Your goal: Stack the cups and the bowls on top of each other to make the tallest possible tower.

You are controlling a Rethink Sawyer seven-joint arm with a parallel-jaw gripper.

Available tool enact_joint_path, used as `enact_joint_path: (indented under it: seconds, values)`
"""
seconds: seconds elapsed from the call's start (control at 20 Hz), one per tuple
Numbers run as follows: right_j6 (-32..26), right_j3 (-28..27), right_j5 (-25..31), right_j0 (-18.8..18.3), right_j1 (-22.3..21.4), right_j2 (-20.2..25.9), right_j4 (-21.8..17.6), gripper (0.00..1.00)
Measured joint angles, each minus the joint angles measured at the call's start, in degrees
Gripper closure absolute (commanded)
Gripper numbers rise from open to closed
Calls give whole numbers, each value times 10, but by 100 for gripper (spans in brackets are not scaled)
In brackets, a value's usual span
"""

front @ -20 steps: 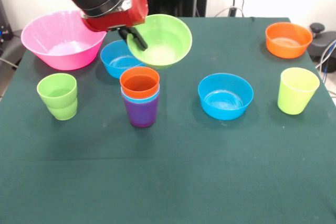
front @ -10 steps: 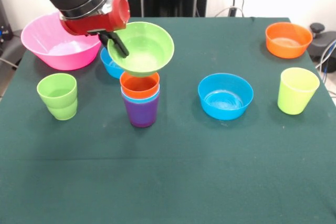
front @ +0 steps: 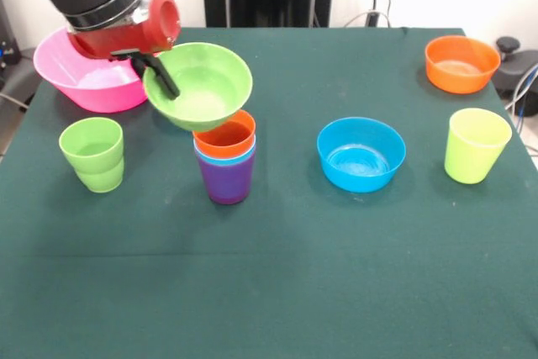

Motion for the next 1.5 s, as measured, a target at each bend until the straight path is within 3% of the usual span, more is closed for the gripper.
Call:
enact_joint_path:
  seconds: [0.55, 1.5]
  values:
    - [0, 36, -85, -46, 3, 9, -32, 100]
    - [0, 92, -93, -49, 2, 14, -42, 100]
